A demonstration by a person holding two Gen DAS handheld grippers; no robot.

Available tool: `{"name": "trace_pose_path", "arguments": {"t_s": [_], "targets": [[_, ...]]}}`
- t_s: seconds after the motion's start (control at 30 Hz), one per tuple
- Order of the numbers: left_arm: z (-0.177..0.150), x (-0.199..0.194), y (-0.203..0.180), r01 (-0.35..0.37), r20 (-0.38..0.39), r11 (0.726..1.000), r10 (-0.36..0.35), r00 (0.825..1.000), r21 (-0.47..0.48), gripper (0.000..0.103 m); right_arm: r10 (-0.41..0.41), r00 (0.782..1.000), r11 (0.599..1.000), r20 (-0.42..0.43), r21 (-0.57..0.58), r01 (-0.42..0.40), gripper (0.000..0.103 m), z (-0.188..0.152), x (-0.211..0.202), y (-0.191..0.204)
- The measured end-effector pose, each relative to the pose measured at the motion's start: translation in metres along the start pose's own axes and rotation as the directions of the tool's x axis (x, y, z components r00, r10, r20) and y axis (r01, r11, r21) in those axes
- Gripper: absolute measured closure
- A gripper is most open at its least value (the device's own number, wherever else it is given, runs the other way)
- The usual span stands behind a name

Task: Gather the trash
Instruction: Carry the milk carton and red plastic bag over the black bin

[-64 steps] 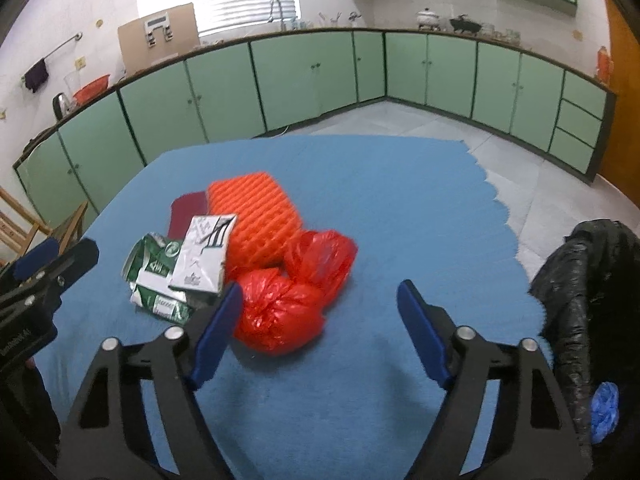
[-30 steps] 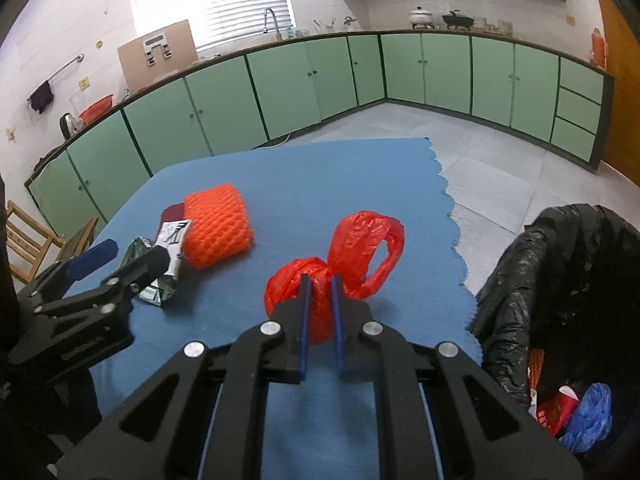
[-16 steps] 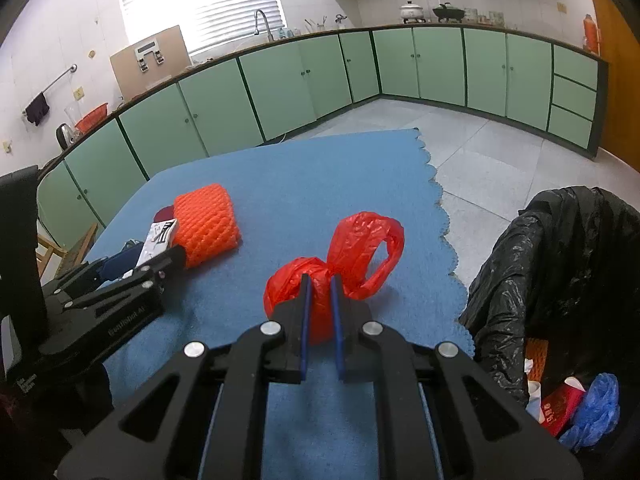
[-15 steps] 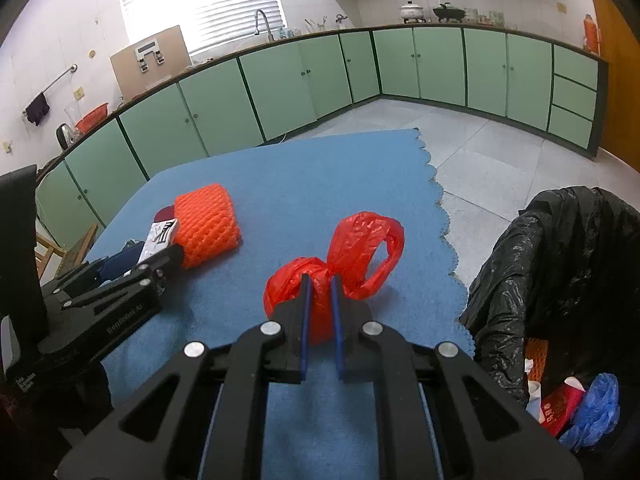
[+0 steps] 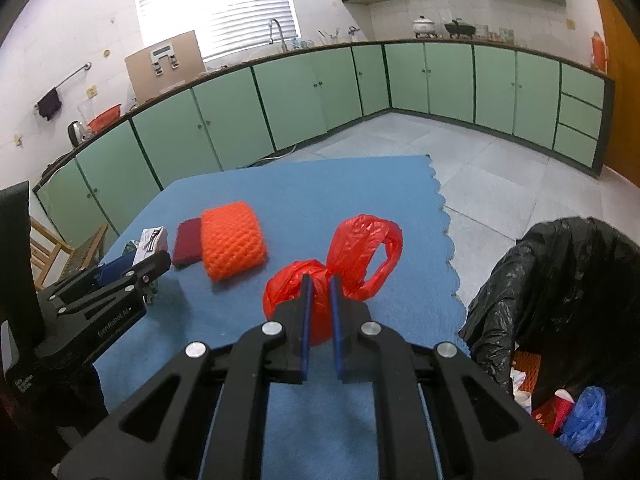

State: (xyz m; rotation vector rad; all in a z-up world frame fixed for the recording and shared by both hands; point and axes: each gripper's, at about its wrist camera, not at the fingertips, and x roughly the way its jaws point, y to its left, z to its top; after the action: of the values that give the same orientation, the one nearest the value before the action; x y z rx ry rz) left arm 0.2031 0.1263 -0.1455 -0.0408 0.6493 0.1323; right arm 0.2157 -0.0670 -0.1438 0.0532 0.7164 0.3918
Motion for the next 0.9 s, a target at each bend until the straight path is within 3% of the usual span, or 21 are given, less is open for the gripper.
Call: {"name": "trace_pose_path", "arguments": {"t_s": [0.47, 0.9], "targets": [[0.023, -0.062, -0.014, 0.056, 0.083, 0.998, -0.057, 0.995, 0.018, 0.068, 0.01, 0.994, 1.0, 0.105, -0.01, -0.009, 0.096, 0.017, -0.068, 0.011], [0.033, -0.096, -0.057, 0.161, 0.128, 0.984, -0.169, 0.977, 0.069, 0.068, -0.067, 0.979, 0.998, 0.19, 0.022, 0.064, 0.096, 0.012, -0.134, -0.017]]}}
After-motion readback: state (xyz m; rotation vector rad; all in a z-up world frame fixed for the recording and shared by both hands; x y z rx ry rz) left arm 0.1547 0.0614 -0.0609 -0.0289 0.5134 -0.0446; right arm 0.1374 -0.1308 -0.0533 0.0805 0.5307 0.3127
